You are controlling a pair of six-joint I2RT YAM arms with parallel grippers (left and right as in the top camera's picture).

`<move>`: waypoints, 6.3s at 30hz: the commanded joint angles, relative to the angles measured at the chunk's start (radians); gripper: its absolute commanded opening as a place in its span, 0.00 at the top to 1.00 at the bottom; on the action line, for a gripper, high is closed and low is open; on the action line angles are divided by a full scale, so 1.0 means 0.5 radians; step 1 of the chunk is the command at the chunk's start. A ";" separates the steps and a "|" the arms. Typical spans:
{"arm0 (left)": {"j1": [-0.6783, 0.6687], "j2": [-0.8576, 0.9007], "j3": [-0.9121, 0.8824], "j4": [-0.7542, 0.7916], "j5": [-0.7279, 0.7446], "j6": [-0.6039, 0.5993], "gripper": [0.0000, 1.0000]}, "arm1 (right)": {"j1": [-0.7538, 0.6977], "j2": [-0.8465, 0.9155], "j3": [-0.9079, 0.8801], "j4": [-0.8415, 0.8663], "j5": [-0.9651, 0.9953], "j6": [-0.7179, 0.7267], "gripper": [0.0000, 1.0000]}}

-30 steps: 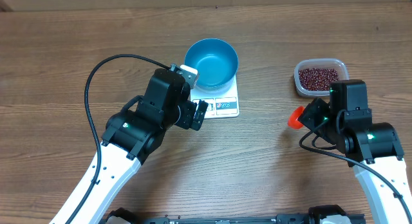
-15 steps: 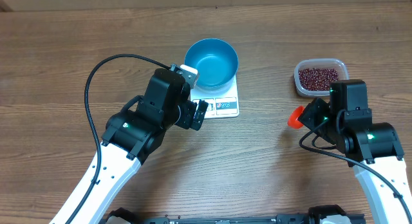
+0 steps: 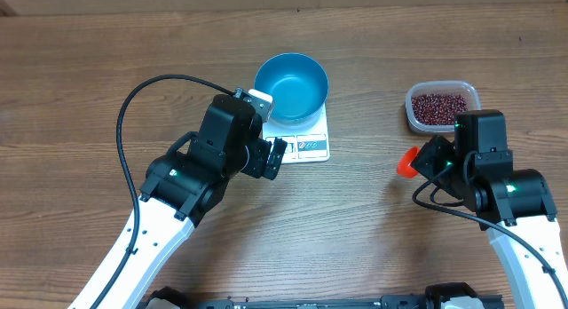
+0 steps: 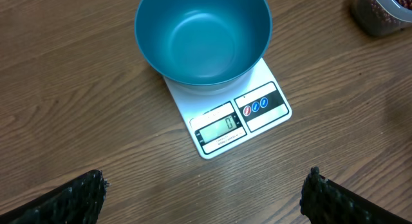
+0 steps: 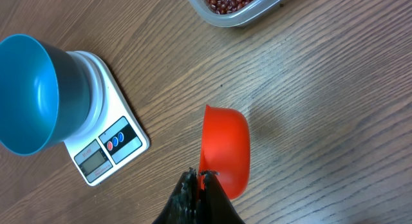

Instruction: Scoop item into bowl and weigh 150g on scale

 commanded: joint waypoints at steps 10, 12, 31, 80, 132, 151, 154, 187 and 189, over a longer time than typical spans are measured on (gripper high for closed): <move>0.008 -0.002 0.057 0.135 -0.034 0.009 0.01 | -0.008 -0.014 0.066 0.018 0.021 -0.016 0.96; 0.008 -0.002 0.057 0.146 -0.034 0.009 0.01 | -0.008 -0.014 0.066 0.019 0.022 -0.016 0.96; 0.008 -0.002 0.056 0.137 -0.034 0.009 0.00 | -0.008 -0.014 0.066 0.019 0.056 -0.051 0.96; 0.008 -0.002 0.056 0.137 -0.034 0.009 0.01 | -0.463 0.843 0.066 1.080 0.331 -1.434 0.96; 0.008 -0.002 0.056 0.137 -0.034 0.009 0.01 | -0.703 1.003 -0.156 1.181 -0.583 -1.511 0.96; 0.008 -0.002 0.056 0.137 -0.034 0.009 0.00 | -0.753 1.160 -0.157 1.295 -0.927 -1.511 0.96; 0.008 -0.002 0.056 0.137 -0.034 0.009 0.01 | -0.800 1.160 -0.157 1.295 -1.002 -1.511 0.96; 0.008 -0.002 0.056 0.137 -0.034 0.009 0.00 | -0.883 1.160 -0.157 1.324 -1.092 -1.314 0.96; 0.008 -0.002 0.056 0.137 -0.034 0.009 0.00 | -0.883 1.160 -0.157 1.324 -1.093 -1.305 0.96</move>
